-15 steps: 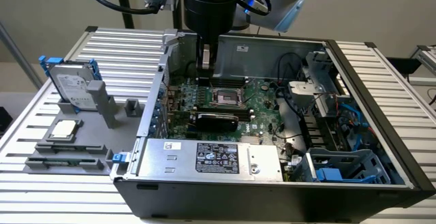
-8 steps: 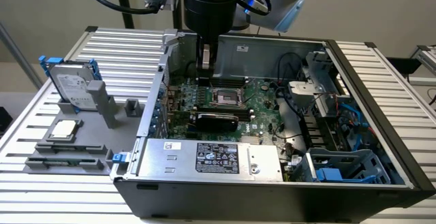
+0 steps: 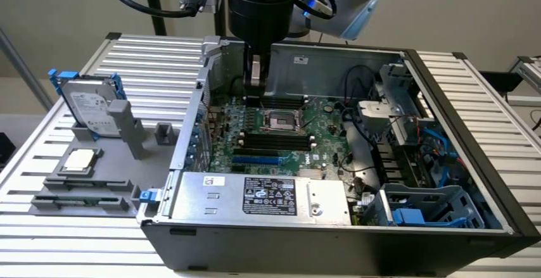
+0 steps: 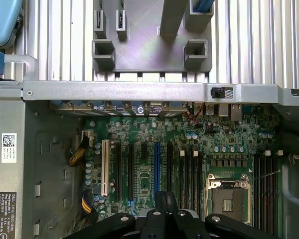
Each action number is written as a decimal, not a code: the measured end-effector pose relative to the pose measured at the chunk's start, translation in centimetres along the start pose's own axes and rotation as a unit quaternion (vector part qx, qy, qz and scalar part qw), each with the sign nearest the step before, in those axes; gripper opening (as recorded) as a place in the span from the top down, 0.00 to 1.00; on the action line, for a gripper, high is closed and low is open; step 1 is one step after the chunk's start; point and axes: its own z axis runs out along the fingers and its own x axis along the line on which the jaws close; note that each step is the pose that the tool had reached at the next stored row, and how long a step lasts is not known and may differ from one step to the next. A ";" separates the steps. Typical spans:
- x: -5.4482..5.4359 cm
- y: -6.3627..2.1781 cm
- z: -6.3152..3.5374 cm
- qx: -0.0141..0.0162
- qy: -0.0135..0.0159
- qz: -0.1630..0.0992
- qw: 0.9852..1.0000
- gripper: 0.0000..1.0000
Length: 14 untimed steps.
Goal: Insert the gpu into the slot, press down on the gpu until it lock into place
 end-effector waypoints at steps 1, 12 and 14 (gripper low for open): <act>0.0 0.00 0.00 0.000 0.000 0.000 1.000 0.89; 0.0 0.00 0.00 0.000 0.000 0.000 1.000 0.89; 0.0 0.00 0.00 0.000 0.000 0.000 1.000 0.88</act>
